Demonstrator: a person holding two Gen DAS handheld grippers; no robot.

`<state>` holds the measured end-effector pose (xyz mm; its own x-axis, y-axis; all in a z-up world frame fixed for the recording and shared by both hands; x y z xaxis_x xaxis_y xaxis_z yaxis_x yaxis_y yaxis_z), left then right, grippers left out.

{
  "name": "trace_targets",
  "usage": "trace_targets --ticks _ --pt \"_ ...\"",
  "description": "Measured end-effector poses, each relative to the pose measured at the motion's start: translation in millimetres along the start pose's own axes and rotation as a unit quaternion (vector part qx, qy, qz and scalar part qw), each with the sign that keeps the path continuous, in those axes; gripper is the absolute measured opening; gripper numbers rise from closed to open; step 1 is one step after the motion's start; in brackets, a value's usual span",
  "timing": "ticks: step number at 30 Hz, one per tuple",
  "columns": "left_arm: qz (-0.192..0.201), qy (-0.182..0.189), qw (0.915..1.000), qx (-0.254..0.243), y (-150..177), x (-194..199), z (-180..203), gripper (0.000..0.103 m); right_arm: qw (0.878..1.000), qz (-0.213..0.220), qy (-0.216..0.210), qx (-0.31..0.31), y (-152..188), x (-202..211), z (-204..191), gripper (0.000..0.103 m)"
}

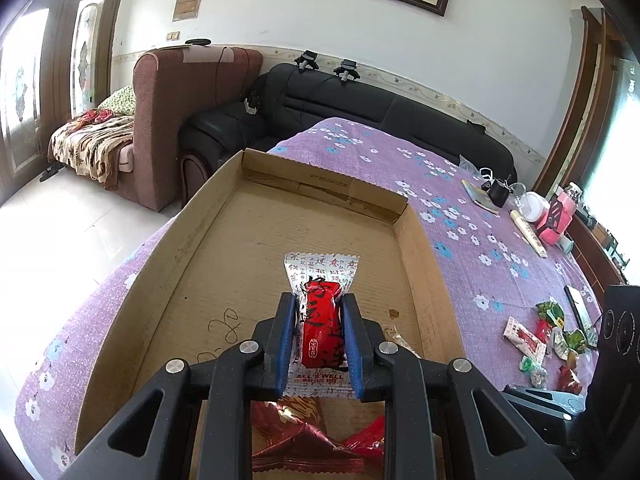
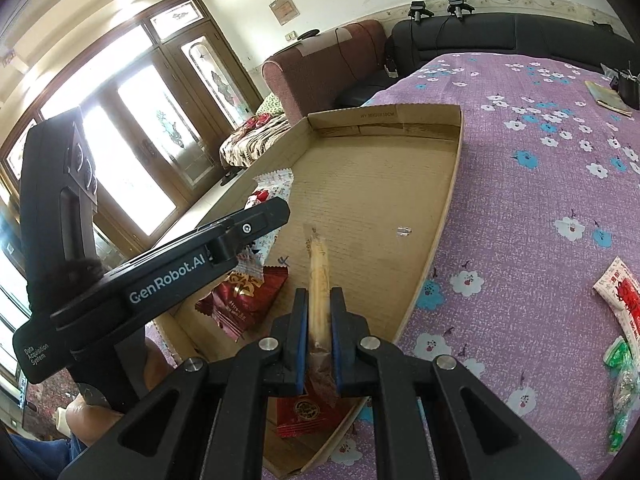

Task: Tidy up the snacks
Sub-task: 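Carry the candy and wafer bar over the box and open both tools, then move the right tool back toward the snack pile while the left tool withdraws from the box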

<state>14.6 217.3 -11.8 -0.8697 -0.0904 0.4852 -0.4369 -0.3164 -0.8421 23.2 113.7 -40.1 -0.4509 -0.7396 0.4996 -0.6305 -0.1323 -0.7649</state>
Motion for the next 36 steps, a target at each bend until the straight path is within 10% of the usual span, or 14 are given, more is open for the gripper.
trace_targets --ticks 11,25,36 --pt "-0.001 0.004 0.9999 0.01 0 0 -1 0.031 1.0 -0.002 0.0 0.01 1 3 -3 0.015" --pt "0.006 0.006 0.9997 0.022 -3 2 -5 0.046 0.998 0.052 0.023 0.014 -14 26 1 0.062" --pt "0.009 0.004 0.9997 0.024 -4 2 -6 0.046 0.996 0.077 0.043 -0.01 -26 44 17 0.069"
Point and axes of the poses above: each gripper's, at about its wrist camera, not at the fingertips, and x roughly against the way its jaws point, z to its right, y to its underside, the point moved 8 cm from there along -x, roughly the way its jaws point, and after that the axes turned 10 degrees about z, right-handed, at the moved point
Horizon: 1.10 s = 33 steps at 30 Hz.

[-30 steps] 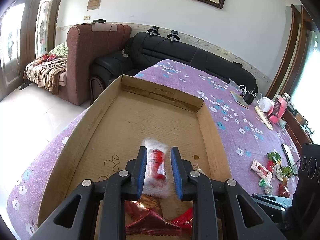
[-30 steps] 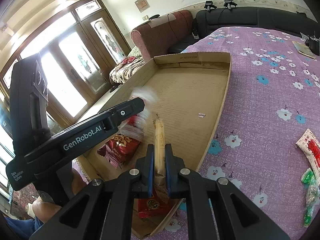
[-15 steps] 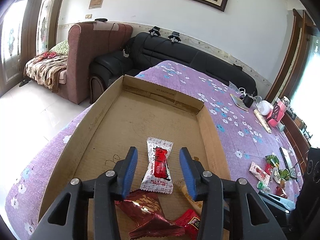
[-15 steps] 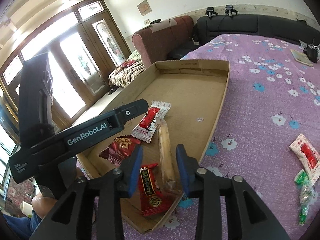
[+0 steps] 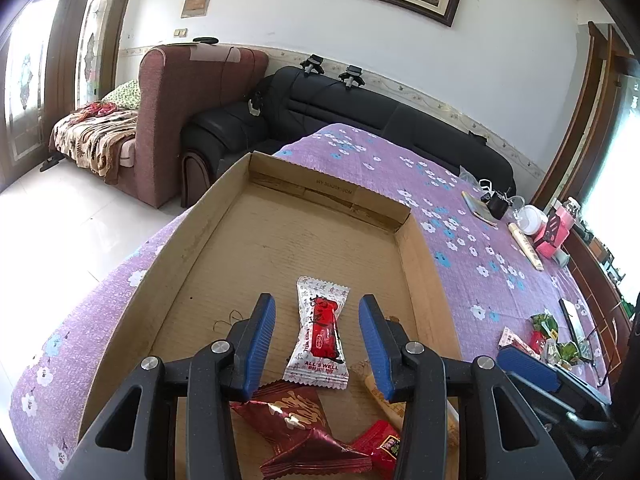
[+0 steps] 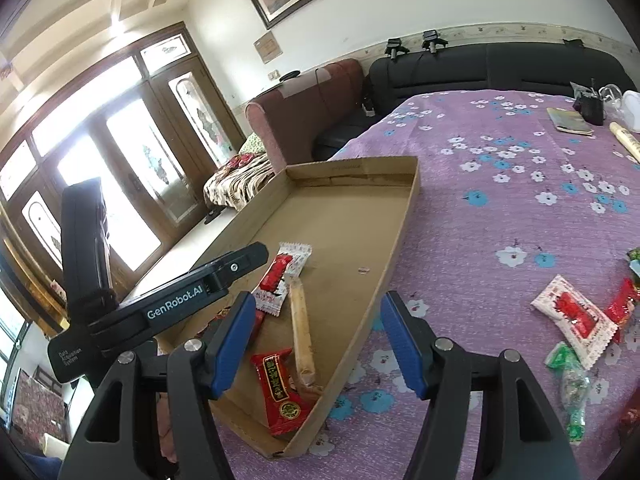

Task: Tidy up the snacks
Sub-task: 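Move the right tool back toward the snack pile while the left tool withdraws from the box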

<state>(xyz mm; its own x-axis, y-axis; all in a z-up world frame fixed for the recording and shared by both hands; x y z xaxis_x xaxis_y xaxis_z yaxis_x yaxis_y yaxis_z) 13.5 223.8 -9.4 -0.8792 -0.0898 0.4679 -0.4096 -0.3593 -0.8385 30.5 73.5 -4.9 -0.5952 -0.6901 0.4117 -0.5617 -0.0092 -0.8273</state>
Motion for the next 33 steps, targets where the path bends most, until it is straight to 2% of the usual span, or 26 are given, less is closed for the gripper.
trace_targets --ticks 1,3,10,16,18,27,31,33 --pt "0.0 0.0 1.0 0.0 0 0 0 0.046 1.0 0.0 0.003 -0.003 0 2 1 0.075" --pt "0.001 -0.001 1.0 0.0 0 1 -1 0.046 1.0 0.002 0.009 -0.015 -2 6 7 0.08" --pt "0.004 -0.005 1.0 -0.002 0 3 -2 0.046 0.998 -0.004 0.048 -0.03 -7 16 30 0.083" --pt "0.006 -0.01 0.9999 -0.004 -1 4 -2 0.046 0.994 0.003 0.108 -0.028 -15 28 56 0.084" --pt "0.006 -0.011 0.9999 -0.005 -1 3 -2 0.046 0.994 0.006 0.101 -0.03 -18 32 59 0.087" --pt "0.009 -0.017 0.9998 -0.01 -1 4 -2 0.046 0.995 0.004 0.072 -0.062 -17 46 70 0.087" --pt "0.007 -0.02 0.9997 -0.011 0 4 -3 0.046 0.994 0.023 0.083 -0.061 -22 60 80 0.087" --pt "0.006 -0.021 0.9997 -0.01 0 4 -4 0.046 0.991 0.047 0.099 -0.073 -28 73 93 0.087"
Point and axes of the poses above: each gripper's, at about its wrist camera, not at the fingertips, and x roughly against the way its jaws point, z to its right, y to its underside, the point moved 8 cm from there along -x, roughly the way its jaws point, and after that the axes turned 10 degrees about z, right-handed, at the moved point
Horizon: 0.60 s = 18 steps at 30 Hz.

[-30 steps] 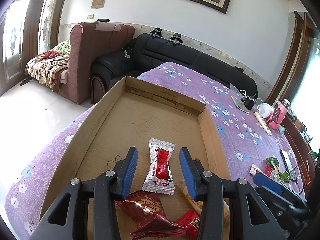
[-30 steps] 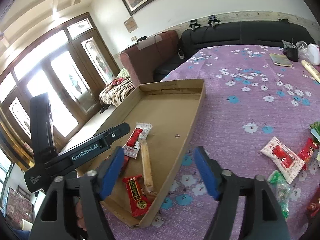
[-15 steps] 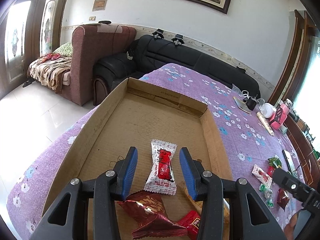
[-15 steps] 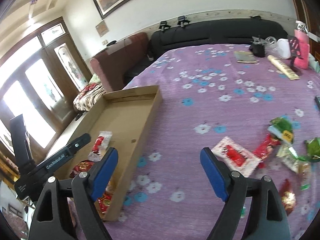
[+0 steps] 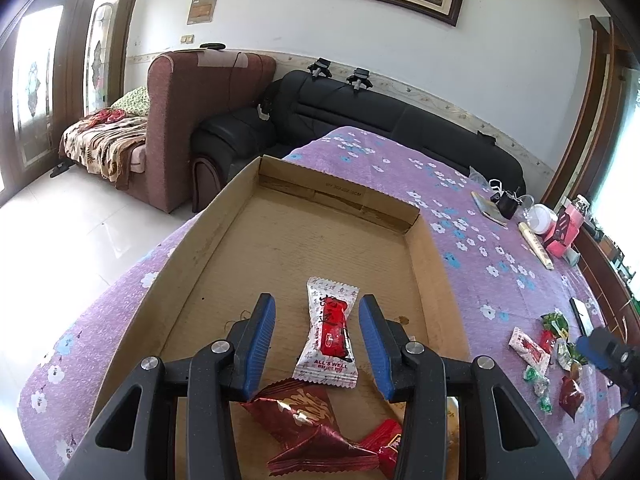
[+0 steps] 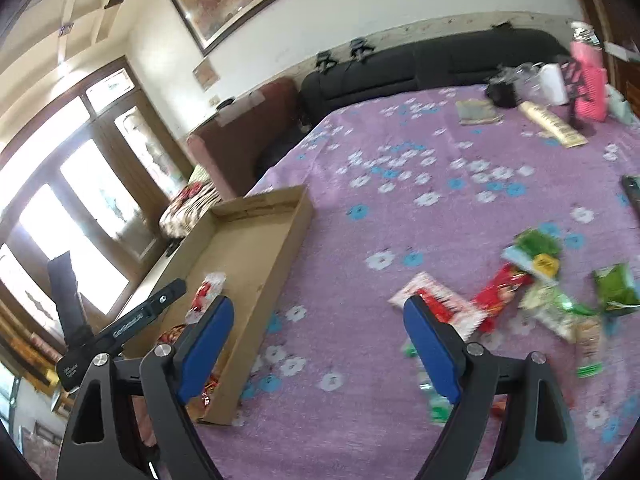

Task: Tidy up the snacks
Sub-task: 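Move the right tool back toward the snack pile while the left tool withdraws from the box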

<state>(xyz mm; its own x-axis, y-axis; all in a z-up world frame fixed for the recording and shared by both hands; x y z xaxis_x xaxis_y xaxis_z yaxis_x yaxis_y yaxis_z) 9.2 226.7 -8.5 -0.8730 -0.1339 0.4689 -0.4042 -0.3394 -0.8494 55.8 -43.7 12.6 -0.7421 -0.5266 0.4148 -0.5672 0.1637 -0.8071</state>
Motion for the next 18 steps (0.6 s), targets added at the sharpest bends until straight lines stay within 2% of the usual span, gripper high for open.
trace_targets --ticks 3,6,7,11,14,18 --pt "-0.004 -0.001 1.0 0.002 0 -1 -2 0.046 0.999 0.027 0.015 -0.016 -14 15 23 0.085" --pt "-0.003 -0.006 1.0 -0.001 0 -1 -1 0.046 0.998 0.046 0.04 -0.032 -32 27 53 0.071" --pt "-0.003 -0.008 1.0 -0.004 1 -1 -1 0.046 0.997 0.046 0.038 -0.041 -38 30 62 0.07" --pt "-0.005 -0.014 0.9998 -0.016 2 -2 2 0.046 0.998 0.011 0.003 -0.068 -49 31 87 0.065" --pt "-0.006 -0.02 0.9995 -0.022 2 -3 3 0.046 0.998 0.013 0.046 -0.047 -54 34 107 0.065" --pt "-0.009 -0.022 0.9995 -0.022 2 -2 3 0.046 0.997 0.007 0.043 -0.068 -45 32 133 0.064"
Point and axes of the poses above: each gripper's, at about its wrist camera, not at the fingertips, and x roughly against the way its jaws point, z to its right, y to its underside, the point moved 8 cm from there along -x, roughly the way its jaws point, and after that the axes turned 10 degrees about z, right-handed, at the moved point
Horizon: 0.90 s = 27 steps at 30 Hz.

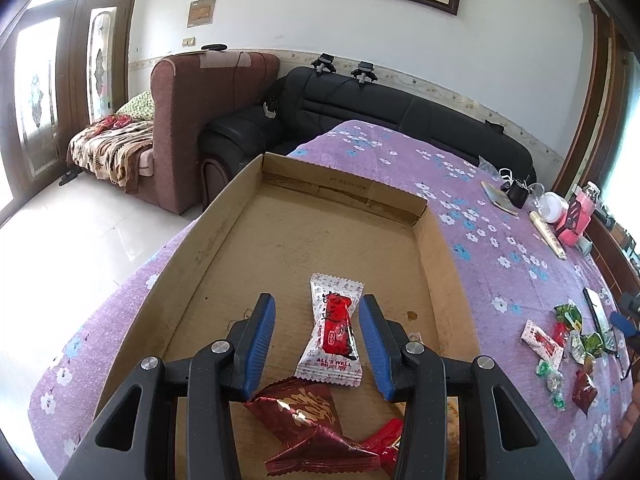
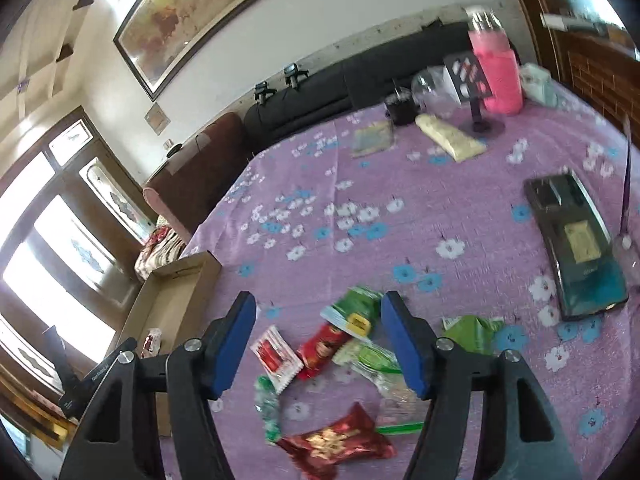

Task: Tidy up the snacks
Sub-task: 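Move the right tool back toward the snack pile while the left tool withdraws from the box, then grasp the clear green-twist candy with the left tool while the right tool grasps the green-striped packet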

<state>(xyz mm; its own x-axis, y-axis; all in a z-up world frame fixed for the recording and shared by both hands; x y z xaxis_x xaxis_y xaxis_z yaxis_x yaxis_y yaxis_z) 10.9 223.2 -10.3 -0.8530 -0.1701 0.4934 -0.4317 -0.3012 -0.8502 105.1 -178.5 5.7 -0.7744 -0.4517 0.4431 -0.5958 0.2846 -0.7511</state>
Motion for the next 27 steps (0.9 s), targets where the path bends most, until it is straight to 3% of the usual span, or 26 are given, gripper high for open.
trace_targets --ticks 3,8,12,18,22,27 --pt "-0.008 0.002 1.0 0.0 0 3 1 0.046 1.0 -0.012 0.008 0.001 6 -5 13 0.047" --pt "0.003 0.025 0.9997 -0.007 -15 26 22 0.046 1.0 -0.009 0.014 -0.013 6 -4 21 0.047" --pt "-0.009 0.085 0.996 -0.026 -22 45 66 0.046 1.0 -0.008 0.013 -0.019 5 -2 22 0.047" --pt "-0.107 0.188 0.9748 -0.056 21 43 156 0.046 1.0 0.002 0.012 -0.021 2 4 21 0.047" --pt "-0.171 0.214 0.9595 -0.067 58 30 200 0.046 1.0 -0.001 0.003 -0.023 2 7 18 0.047" --pt "-0.21 0.226 0.9489 -0.067 82 19 233 0.045 1.0 0.004 -0.004 -0.023 -1 13 15 0.047"
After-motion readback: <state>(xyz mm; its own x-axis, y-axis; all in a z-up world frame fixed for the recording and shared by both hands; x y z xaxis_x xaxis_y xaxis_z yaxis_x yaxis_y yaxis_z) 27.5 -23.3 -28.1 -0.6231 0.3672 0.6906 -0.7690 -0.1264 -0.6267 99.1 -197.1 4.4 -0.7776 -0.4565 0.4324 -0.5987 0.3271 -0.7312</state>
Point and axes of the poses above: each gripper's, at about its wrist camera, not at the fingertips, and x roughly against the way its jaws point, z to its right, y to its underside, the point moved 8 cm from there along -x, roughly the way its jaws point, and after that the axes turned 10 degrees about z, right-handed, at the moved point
